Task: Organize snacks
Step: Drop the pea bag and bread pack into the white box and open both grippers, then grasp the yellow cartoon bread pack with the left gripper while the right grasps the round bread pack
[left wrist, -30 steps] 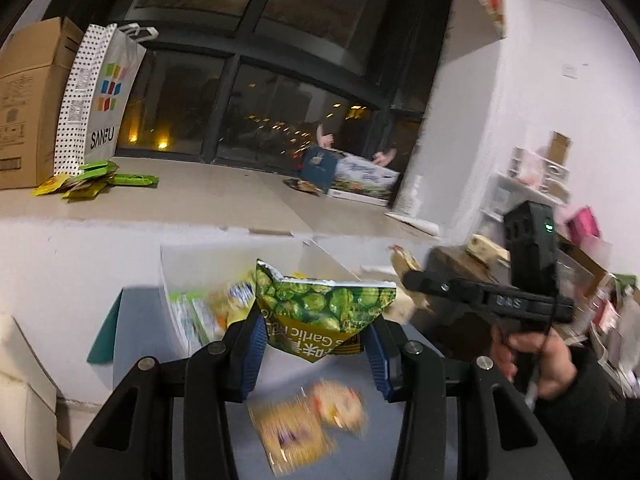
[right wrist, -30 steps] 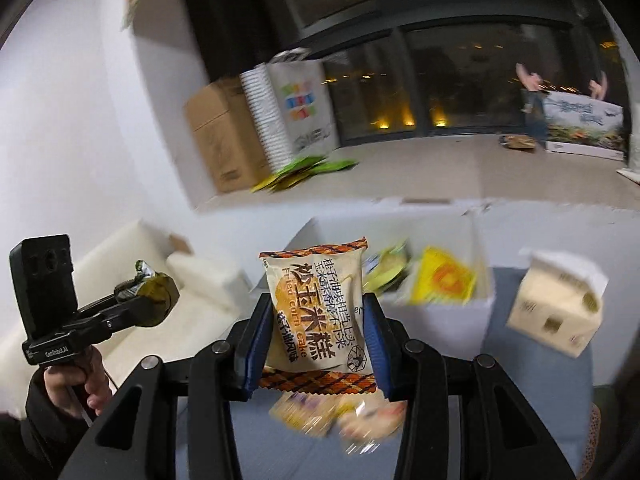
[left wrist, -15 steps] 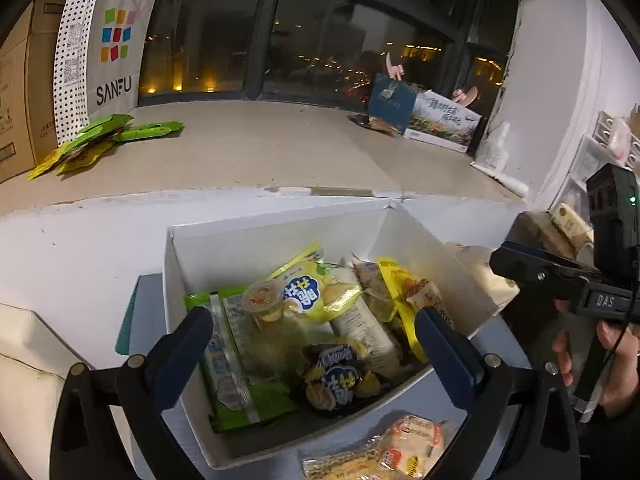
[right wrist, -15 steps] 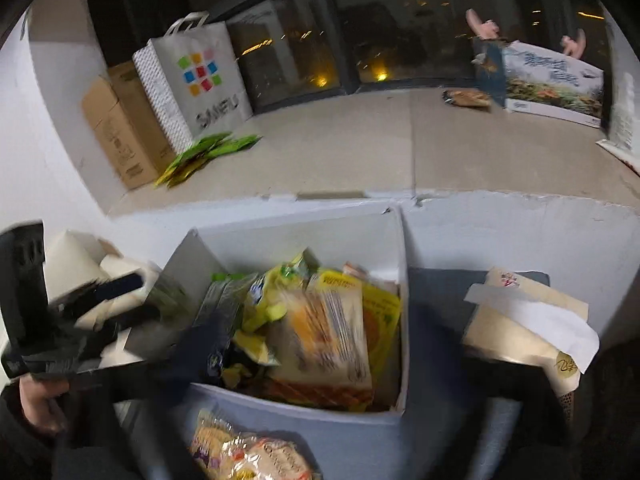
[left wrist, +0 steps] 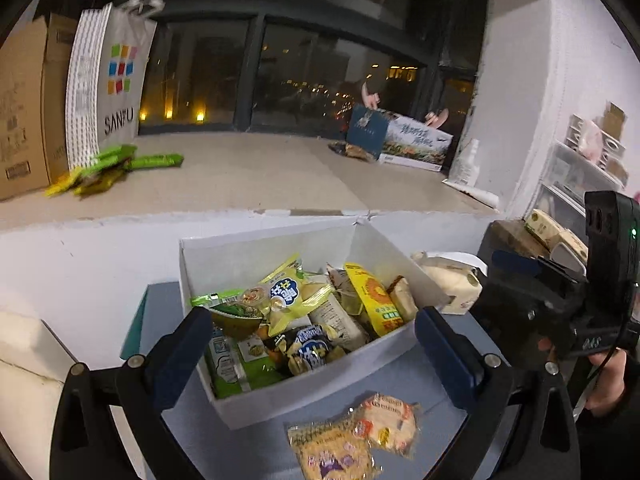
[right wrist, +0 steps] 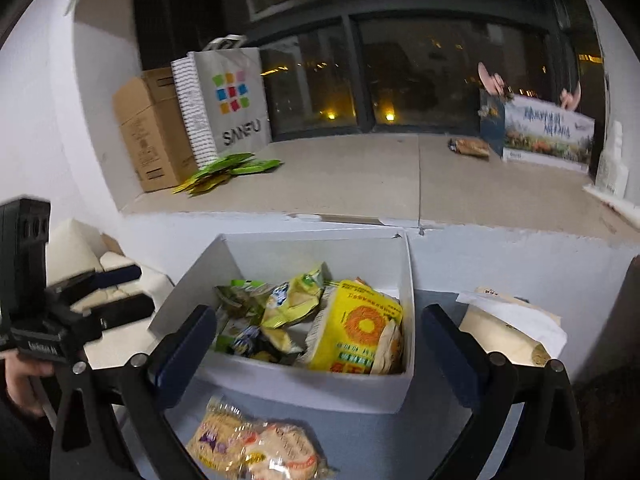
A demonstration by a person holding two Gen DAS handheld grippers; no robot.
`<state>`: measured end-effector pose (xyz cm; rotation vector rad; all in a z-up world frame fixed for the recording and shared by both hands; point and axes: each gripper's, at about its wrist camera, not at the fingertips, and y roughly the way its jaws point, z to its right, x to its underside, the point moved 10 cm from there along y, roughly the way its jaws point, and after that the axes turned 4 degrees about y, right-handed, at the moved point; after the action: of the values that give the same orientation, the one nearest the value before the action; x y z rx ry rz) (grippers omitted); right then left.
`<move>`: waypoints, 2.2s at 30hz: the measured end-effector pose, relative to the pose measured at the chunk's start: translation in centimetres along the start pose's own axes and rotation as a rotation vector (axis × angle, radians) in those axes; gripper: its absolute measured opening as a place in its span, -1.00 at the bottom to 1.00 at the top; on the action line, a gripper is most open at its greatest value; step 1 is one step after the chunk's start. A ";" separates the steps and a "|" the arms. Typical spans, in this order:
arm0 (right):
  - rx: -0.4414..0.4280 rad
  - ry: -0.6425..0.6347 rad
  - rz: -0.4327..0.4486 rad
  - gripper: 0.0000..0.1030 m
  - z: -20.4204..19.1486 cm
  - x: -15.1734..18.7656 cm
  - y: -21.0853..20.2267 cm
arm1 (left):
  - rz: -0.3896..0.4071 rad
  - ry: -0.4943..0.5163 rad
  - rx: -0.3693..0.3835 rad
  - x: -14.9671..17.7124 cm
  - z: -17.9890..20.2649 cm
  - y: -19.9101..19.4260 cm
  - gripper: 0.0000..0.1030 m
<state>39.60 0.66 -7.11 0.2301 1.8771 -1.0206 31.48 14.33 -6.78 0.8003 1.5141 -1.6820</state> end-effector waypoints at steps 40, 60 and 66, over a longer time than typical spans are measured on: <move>-0.016 -0.083 -0.051 1.00 -4.7 18.1 -7.6 | 0.182 -0.097 0.024 15.4 5.2 -17.7 1.00; -0.132 -0.228 -0.457 0.94 -2.1 19.8 8.9 | 0.103 -0.075 0.039 17.1 4.9 -14.9 1.00; -0.131 -0.163 -0.360 0.50 -1.1 19.2 5.9 | 0.039 -0.058 0.045 17.2 5.1 -12.0 1.00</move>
<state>31.91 0.37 -25.73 -0.2708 1.8634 -1.1109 12.13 7.99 -14.02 0.7930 1.4171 -1.7021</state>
